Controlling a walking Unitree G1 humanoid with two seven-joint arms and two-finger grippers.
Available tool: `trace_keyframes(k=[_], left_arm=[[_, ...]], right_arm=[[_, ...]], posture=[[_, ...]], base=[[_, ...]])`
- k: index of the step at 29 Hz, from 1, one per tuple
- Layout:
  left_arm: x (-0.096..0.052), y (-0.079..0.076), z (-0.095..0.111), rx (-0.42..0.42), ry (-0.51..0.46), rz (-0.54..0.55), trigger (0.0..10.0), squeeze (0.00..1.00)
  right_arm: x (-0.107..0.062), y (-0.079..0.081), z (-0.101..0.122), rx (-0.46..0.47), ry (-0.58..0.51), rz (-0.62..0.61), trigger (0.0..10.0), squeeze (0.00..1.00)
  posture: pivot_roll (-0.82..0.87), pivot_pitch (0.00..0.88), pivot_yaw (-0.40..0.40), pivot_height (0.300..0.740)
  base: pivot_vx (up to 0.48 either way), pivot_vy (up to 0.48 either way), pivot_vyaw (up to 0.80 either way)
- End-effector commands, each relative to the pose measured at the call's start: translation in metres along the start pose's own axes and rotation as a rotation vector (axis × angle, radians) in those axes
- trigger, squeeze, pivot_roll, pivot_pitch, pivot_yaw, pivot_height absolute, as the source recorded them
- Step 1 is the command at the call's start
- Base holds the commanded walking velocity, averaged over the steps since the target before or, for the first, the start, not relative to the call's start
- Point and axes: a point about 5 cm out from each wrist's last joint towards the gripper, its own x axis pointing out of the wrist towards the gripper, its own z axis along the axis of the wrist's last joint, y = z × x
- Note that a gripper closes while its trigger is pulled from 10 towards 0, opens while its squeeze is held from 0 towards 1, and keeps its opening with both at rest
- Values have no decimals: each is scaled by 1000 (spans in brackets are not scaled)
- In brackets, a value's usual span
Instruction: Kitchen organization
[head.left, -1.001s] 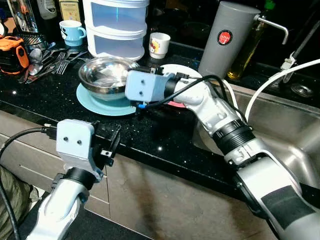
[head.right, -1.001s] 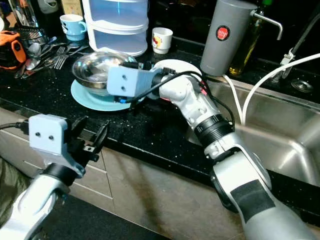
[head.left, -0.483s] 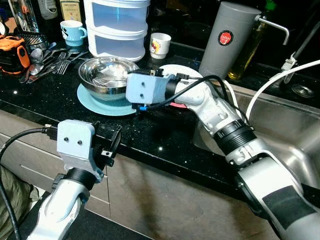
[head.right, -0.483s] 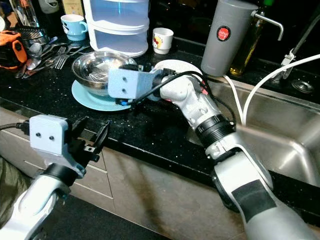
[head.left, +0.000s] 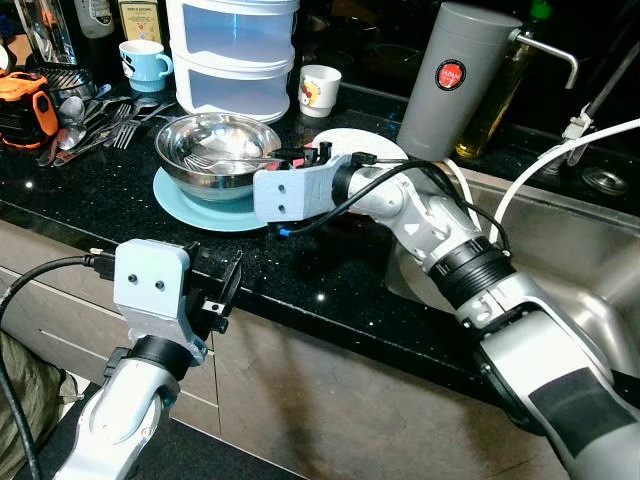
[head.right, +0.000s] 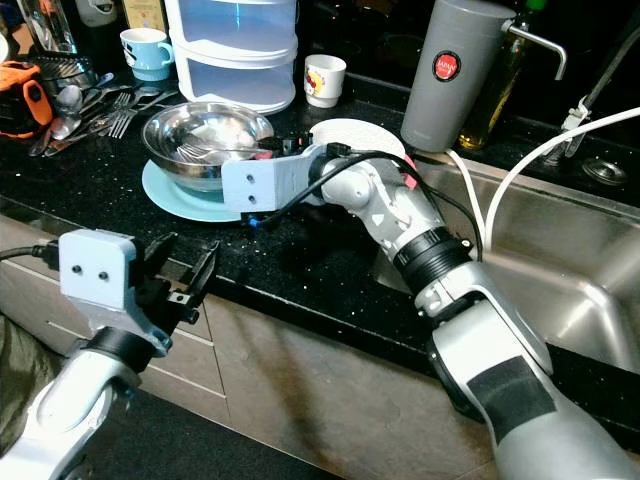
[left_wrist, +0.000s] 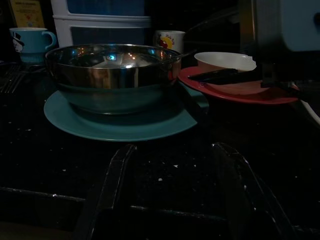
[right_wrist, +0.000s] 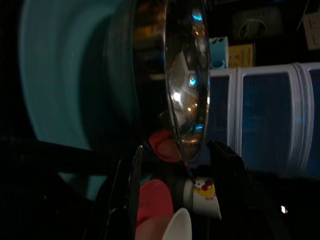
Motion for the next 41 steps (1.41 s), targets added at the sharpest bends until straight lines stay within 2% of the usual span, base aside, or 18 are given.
trace_keyframes(k=[1, 18, 34, 35, 36, 37, 38, 39, 41], left_arm=[[1, -2, -4, -12, 14, -5, 10000, 0], [1, -5, -5, -20, 13, -6, 10000, 0], [0, -8, -5, -33, 13, 1, 10000, 0], [0, -8, -6, -35, 14, 3, 10000, 0], [0, -8, -6, -35, 14, 3, 10000, 0], [0, -8, -6, -36, 14, 4, 10000, 0], [-1, -8, -6, -38, 14, 7, 10000, 0], [0, -8, -6, -39, 13, 8, 10000, 0], [0, -8, -6, -40, 12, 9, 10000, 0]], right_arm=[[0, -6, -2, -31, 26, -18, 10000, 0], [18, 6, 3, -68, 58, -34, 10000, 0], [21, -1, 2, -100, 83, -71, 10000, 0], [22, 1, 3, -106, 78, -55, 9216, 0], [22, 1, 3, -106, 78, -55, 9216, 0], [23, 3, 4, -110, 73, -44, 8667, 0], [24, 5, 5, -111, 67, -35, 7686, 0], [25, 7, 7, -113, 59, -28, 8471, 0], [25, 8, 8, -113, 54, -27, 8471, 0]], posture=[[162, 9, -123, 740], [158, 15, -132, 740], [147, 26, -144, 740], [144, 27, -148, 740], [144, 27, -148, 740], [143, 27, -149, 740], [143, 27, -150, 740], [144, 26, -151, 740], [144, 26, -151, 740]], base=[[0, 0, 0], [0, 0, 0], [0, 0, 0], [0, 0, 0], [0, 0, 0], [0, 0, 0], [0, 0, 0], [0, 0, 0], [0, 0, 0]])
